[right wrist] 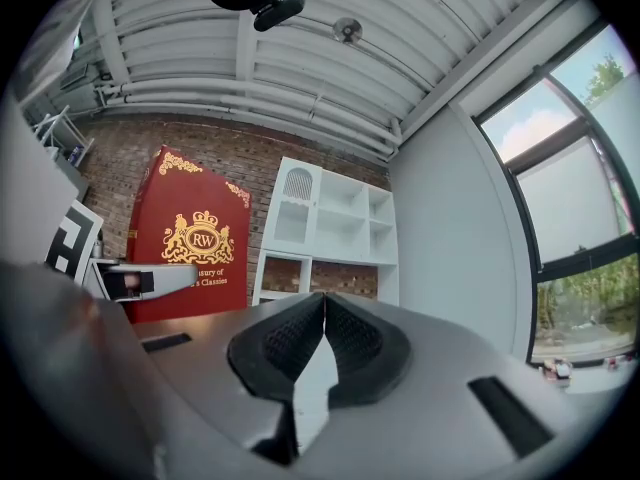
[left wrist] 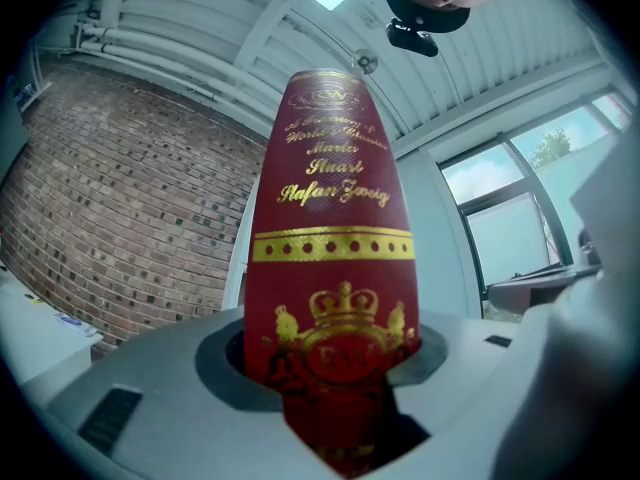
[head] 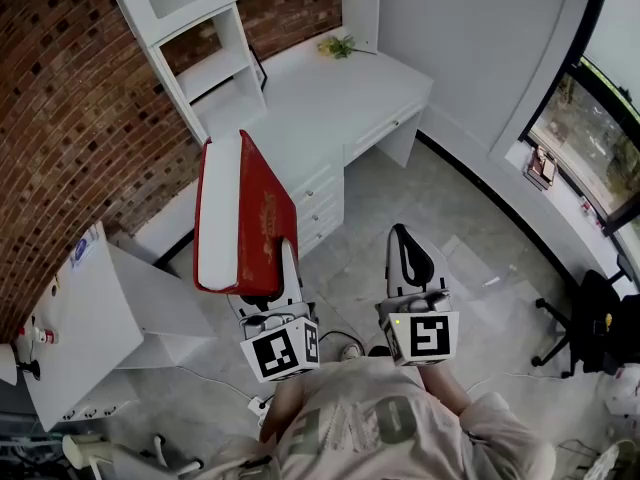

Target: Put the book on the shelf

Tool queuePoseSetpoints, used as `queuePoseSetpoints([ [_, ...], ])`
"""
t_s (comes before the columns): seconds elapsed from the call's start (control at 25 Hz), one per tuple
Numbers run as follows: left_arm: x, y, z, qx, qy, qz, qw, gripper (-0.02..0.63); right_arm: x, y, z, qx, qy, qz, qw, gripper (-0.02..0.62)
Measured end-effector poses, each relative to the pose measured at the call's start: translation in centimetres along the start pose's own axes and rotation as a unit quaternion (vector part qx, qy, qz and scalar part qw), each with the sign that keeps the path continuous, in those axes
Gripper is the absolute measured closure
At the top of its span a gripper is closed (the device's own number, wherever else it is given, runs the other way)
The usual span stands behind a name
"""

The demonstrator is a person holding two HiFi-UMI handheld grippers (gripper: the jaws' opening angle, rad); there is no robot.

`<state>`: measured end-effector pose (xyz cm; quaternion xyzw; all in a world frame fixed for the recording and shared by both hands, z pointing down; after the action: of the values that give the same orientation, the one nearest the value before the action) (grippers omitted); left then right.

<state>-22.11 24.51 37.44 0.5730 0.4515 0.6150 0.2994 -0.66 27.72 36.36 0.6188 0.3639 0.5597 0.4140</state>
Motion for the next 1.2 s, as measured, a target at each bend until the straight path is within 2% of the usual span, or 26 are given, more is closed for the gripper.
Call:
queuePoseSetpoints([
  [0.16,-1.0,1.0,-1.0,0.009,-0.002,-0.004,1.0,0.357,-0.7,0.7,-0.4,-0.001,0.0,-0.017,1.0,0.578],
  [0.4,-3.5,2.2,-0.9,0.015,0.005,-0.008,0.9998,0.357,-3.4,2.1,1.2,0.006,0.016,-0.013,1.0,0.578],
  [0.6,-7.4,5.2,-0.4,-0.003,0.001,-0.007,1.0,0.357,-7.5,5.5,2.6,-0.004,-0.006,-0.002,1.0,0.578],
  [0.84,-16.6,9.7,0.4,-0.019,-0.009,0.0,0.9998,0.357,-16.6,11.5,7.1,-0.004,-0.02,-0.016,1.0,0.578],
  [1.0,-24.8,13.1,0.7,-0.032,-0.037,0.002,0.9988,0.357,-25.6,14.6,10.8,0.001,-0.044,-0.016,0.999,0.578],
  [1.2,-35.2,16.1,1.1,-0.046,-0.068,0.015,0.9965,0.357,-36.0,18.3,15.0,-0.028,-0.07,-0.02,0.997,0.578],
])
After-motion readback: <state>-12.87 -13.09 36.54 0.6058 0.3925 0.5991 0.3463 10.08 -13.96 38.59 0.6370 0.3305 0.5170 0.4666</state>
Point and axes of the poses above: the fingertips, and each gripper's own axes: x backward along the fingers, z to its right, y out of its underside, the point moved 3 cm from there along x, backward along the fingers, and after that the axes turned 15 degrees about z, right-handed, at the moved point
